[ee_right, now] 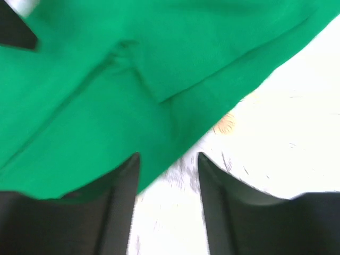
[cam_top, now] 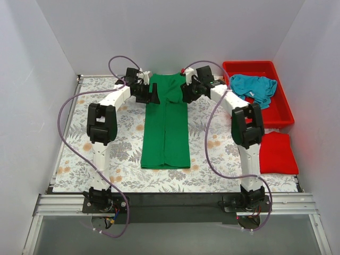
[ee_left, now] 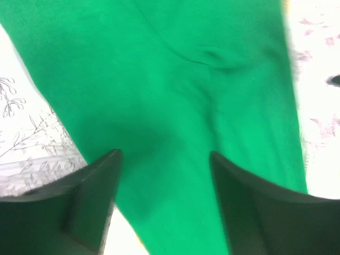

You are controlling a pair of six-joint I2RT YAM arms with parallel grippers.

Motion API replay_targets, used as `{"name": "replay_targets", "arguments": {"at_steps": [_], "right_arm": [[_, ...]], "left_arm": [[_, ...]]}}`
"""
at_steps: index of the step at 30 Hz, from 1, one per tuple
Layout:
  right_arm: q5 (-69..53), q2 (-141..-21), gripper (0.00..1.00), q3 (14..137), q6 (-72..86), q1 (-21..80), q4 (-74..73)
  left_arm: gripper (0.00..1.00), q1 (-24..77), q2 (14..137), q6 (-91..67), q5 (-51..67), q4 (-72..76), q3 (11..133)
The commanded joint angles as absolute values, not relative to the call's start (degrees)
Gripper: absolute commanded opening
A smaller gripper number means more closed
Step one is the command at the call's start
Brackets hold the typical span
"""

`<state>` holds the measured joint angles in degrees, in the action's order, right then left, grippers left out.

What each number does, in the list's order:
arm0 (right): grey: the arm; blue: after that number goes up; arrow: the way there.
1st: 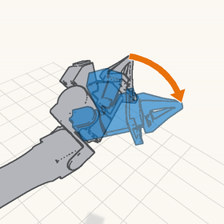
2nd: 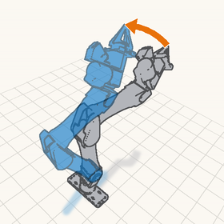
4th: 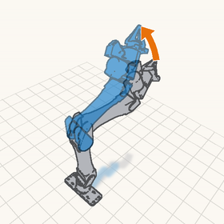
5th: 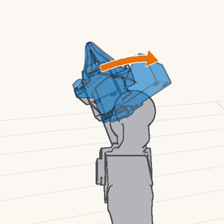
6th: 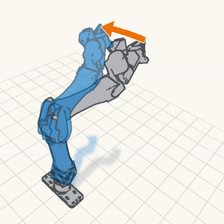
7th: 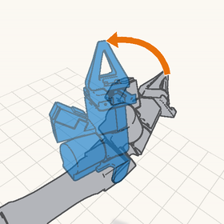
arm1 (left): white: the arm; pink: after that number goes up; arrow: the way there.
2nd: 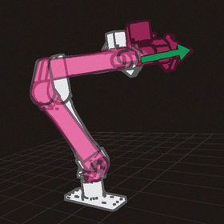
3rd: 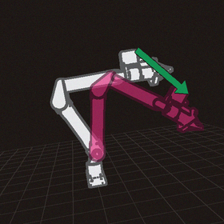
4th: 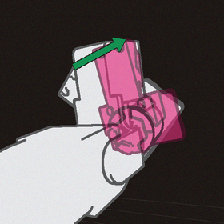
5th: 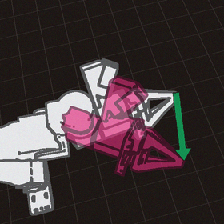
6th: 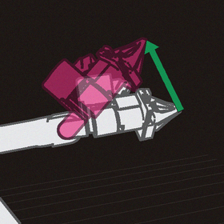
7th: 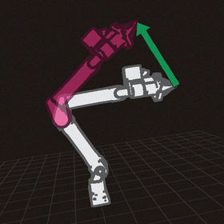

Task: Fold and stack the t-shirts
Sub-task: Fold the tshirt

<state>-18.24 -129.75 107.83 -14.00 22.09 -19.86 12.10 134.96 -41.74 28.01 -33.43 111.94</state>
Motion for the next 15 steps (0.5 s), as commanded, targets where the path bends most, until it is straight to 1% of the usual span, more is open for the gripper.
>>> {"name": "replay_targets", "arguments": {"at_steps": [1,2,3,4,5,6,9,11,13,15], "right_arm": [[-23.6,-113.1,0.56,105.7,-20.1,21.6,-18.5],[-24.6,-110.5,0.64,104.3,-21.3,21.6,-18.5],[-25.4,-105.8,0.73,101.5,-22.8,21.5,-18.3],[-26.9,-103.5,0.83,100.3,-23.7,21.6,-18.2],[-27.3,-101.4,0.97,98.9,-24.6,21.5,-18.2],[-27.7,-97.3,0.98,96.6,-26.9,21.7,-18.2],[-28.1,-90.1,0.98,94.0,-27.9,21.8,-18.4],[-31.4,-86.6,0.98,91.4,-32.9,21.8,-21.2],[-32.3,-82.5,0.98,89.8,-36.0,23.4,-24.7],[-32.7,-79.6,0.99,88.3,-38.7,26.4,-32.2]], "left_arm": [[0.83,12.0,117.3,-39.7,32.7,-33.5,109.7],[0.86,12.0,114.4,-39.0,32.8,-33.0,107.9],[0.86,11.9,108.1,-38.5,32.5,-31.0,106.0],[0.87,11.9,105.1,-38.1,32.5,-29.7,101.0],[0.87,11.9,102.3,-36.8,33.0,-28.6,99.0],[0.87,11.9,96.9,-35.6,33.4,-27.2,96.8],[0.88,12.0,89.6,-31.3,34.7,-24.0,89.0],[0.88,12.0,84.1,-29.4,34.5,-23.6,84.7],[0.88,12.1,79.8,-25.1,35.8,-27.5,82.5],[0.88,12.1,76.7,-17.2,38.7,-33.6,78.2]]}}
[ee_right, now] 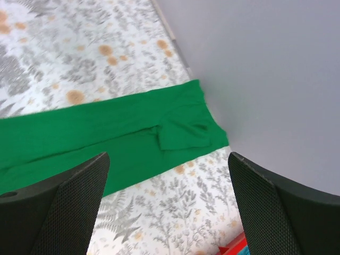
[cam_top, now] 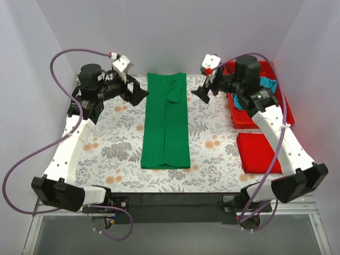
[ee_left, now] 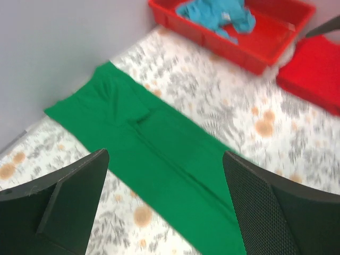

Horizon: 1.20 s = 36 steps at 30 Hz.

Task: Fold and stack the t-shirts
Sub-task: Fold the tshirt

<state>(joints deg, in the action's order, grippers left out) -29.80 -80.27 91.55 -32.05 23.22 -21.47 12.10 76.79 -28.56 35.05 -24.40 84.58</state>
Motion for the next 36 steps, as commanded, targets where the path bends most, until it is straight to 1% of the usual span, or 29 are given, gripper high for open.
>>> {"name": "replay_targets", "arguments": {"at_steps": [1,2,3,4,5,6,7,8,9,10,12,13,16,17,18,20,23,29,36], "right_arm": [[-30.3,-78.5,0.98,85.5,-41.2,28.0,-34.2],[-28.4,-76.3,0.98,83.5,-42.2,30.1,-36.7],[-26.6,-75.2,0.98,81.4,-43.8,34.8,-37.4],[-22.5,-74.1,0.98,78.5,-44.6,37.5,-37.6],[-20.9,-73.0,0.98,73.9,-45.9,40.1,-38.0],[-20.1,-71.6,0.98,71.0,-46.4,44.9,-38.7],[-19.1,-71.2,0.98,68.5,-46.6,46.9,-38.5],[-19.1,-70.7,0.98,63.7,-46.7,48.7,-38.3],[-19.3,-70.5,0.96,61.6,-46.3,51.0,-37.5],[-19.6,-70.4,0.95,59.7,-45.9,52.0,-35.1],[-19.3,-70.9,0.89,54.5,-45.4,54.1,-32.3],[-19.0,-71.3,0.82,53.0,-45.4,54.6,-30.1],[-19.0,-73.7,0.7,48.5,-45.3,55.6,-25.3],[-18.8,-75.0,0.61,47.7,-44.9,55.8,-23.8],[-18.9,-75.5,0.56,46.9,-44.7,56.0,-22.3],[-19.2,-77.2,0.49,45.8,-44.0,56.1,-19.4],[-18.9,-79.3,0.47,44.5,-44.4,56.7,-16.5],[-15.9,-82.7,0.47,41.5,-43.9,56.8,-11.2],[-13.5,-84.0,0.48,39.7,-42.9,56.6,-8.1]], "left_arm": [[0.88,12.1,73.2,-14.2,41.5,-35.3,76.0],[0.89,12.1,70.7,-11.4,42.4,-36.8,73.6],[0.88,12.1,68.3,-8.4,43.1,-37.3,67.3],[0.88,12.1,66.2,-6.3,43.9,-37.5,64.5],[0.89,12.1,62.0,-2.2,46.1,-38.9,61.5],[0.89,12.2,60.3,1.4,46.9,-41.1,56.5],[0.89,12.3,58.3,4.8,47.4,-41.1,53.6],[0.87,12.4,56.8,6.6,47.7,-41.2,51.3],[0.86,12.7,54.4,8.8,48.7,-41.9,49.1],[0.84,12.8,53.6,12.4,49.0,-42.0,44.3],[0.82,13.6,52.2,13.9,48.6,-40.7,39.9],[0.79,14.0,52.3,14.3,48.2,-40.1,36.7],[0.72,15.7,53.6,13.8,47.2,-36.4,33.1],[0.66,16.0,54.0,13.5,47.4,-34.6,31.5],[0.63,17.0,54.4,13.4,47.4,-33.7,30.9],[0.59,18.3,55.4,13.4,46.3,-31.8,28.8],[0.58,20.6,56.0,13.8,43.4,-27.5,26.6],[0.57,24.5,58.3,13.4,38.9,-18.9,22.2],[0.56,26.4,61.4,13.0,37.1,-14.5,20.4]]}}
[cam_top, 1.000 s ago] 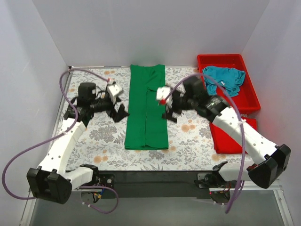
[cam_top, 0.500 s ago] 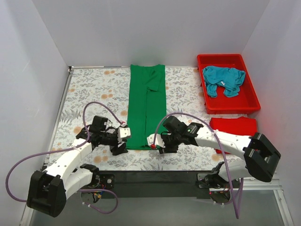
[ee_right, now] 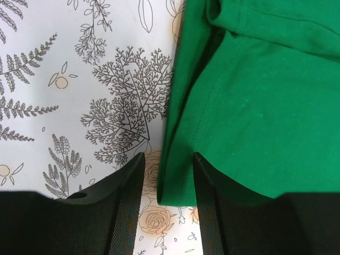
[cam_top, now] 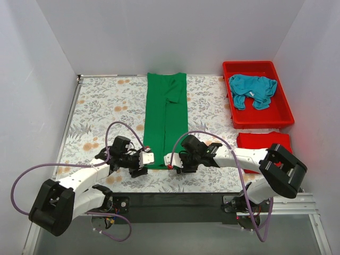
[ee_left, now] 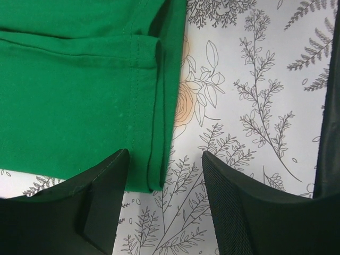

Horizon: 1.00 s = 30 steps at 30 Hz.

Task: Fold and stack the t-shirts
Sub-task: Fold the tshirt

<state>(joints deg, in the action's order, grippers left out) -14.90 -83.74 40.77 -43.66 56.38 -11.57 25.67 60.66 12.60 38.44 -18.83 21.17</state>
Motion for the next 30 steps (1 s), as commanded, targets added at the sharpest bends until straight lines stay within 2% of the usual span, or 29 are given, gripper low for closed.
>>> {"name": "replay_targets", "arguments": {"at_steps": [1,7,13,18,21,27,30], "right_arm": [[-13.8,-83.7,0.48,39.7,-43.1,56.6,-8.1],[-16.4,-81.4,0.48,42.7,-42.5,56.1,-10.5],[-20.6,-83.8,0.53,43.1,-42.1,53.6,-12.0],[-23.4,-86.6,0.52,43.2,-41.5,52.0,-12.5],[-24.8,-88.9,0.48,43.6,-40.9,50.5,-13.0],[-24.2,-90.8,0.36,42.9,-40.5,49.9,-13.5],[-22.5,-90.8,0.25,42.7,-39.8,49.9,-13.3]], "left_arm": [[0.56,26.4,61.7,13.1,37.2,-14.3,20.2],[0.55,26.5,61.7,14.5,37.2,-14.2,19.8],[0.51,26.5,64.2,14.7,37.4,-14.3,20.8],[0.47,26.4,66.3,15.8,37.7,-16.0,21.7],[0.43,26.5,67.5,17.1,37.5,-17.5,22.1],[0.28,26.5,68.4,18.6,36.0,-19.1,22.3],[0.19,26.5,69.3,18.7,35.5,-19.2,22.7]]}}
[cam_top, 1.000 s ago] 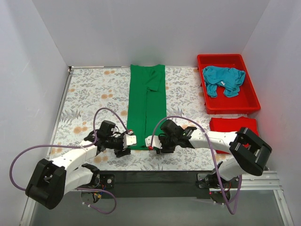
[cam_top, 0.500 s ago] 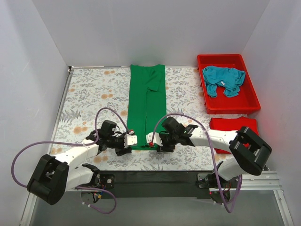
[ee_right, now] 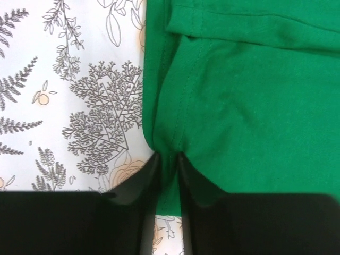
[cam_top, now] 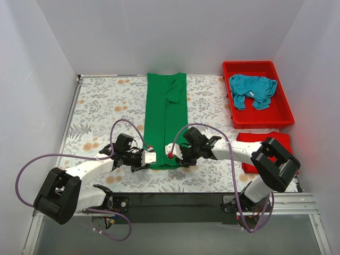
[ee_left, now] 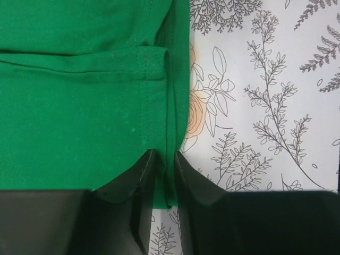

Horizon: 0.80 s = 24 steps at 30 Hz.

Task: Fold and stack the t-shirts
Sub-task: Fold the tshirt

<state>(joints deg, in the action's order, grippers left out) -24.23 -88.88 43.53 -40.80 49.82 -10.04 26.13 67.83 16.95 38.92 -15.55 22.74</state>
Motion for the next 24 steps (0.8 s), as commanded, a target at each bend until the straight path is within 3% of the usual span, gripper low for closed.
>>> {"name": "replay_targets", "arguments": {"at_steps": [1,5,8,15,18,24], "right_arm": [[-22.1,-90.7,0.18,42.7,-39.6,49.9,-13.3],[-20.1,-88.7,0.01,41.8,-40.1,51.7,-12.9],[-20.0,-86.0,0.01,41.8,-38.3,53.8,-13.2],[-23.5,-74.2,0.01,39.7,-30.2,62.0,-14.9],[-21.7,-71.4,0.01,40.4,-29.9,62.1,-15.5],[-21.5,-70.8,0.01,43.5,-34.7,55.5,-14.3]], "left_arm": [[0.18,26.5,69.3,18.5,35.6,-19.3,22.8],[0.08,27.9,68.9,17.8,35.1,-19.8,23.5],[0.01,29.9,66.5,17.3,36.0,-22.7,24.5],[0.0,35.1,53.3,17.1,40.9,-34.3,25.3],[0.0,35.1,50.6,14.6,42.4,-38.5,27.7],[0.0,32.6,53.4,10.8,40.5,-32.3,32.2]]}}
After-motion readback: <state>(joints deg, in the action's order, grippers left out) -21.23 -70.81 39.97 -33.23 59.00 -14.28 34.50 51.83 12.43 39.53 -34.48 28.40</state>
